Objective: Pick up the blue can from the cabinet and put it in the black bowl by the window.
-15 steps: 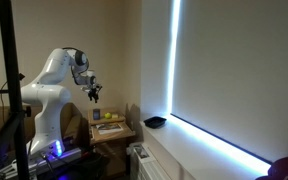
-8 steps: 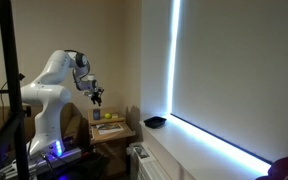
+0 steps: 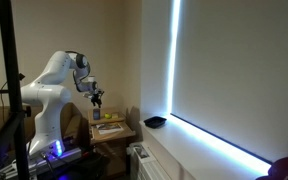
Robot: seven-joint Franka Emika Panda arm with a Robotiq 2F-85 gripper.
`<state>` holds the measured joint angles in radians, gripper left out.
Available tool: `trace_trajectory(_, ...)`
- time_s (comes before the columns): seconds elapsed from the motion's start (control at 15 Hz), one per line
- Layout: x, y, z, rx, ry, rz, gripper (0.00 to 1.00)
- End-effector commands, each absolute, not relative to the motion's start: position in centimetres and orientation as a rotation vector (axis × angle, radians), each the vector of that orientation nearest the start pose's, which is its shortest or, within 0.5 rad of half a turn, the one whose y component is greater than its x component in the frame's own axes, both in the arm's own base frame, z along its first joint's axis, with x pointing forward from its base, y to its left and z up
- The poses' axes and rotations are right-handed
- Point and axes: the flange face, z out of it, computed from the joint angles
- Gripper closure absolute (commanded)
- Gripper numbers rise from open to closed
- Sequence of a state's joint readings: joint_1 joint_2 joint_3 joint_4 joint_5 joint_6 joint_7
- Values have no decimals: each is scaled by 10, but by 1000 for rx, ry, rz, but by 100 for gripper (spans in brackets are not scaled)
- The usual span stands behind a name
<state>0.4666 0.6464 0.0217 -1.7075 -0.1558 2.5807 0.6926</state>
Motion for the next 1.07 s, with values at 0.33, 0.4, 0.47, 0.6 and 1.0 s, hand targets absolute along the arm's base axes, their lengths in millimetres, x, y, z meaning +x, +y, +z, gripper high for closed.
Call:
trace_trajectory(0.33, 611, 333, 224, -3029, 151, -300, 0)
trace_trajectory(0.4, 611, 334, 222, -3033, 164, -309, 0)
trace_trajectory(0.47, 610, 334, 230, -3045, 153, -321, 0)
trace_trajectory(0.6, 610, 334, 223, -3048, 154, -310, 0)
trace_trajectory(1.0, 614, 339, 203, -3006, 171, -306, 0)
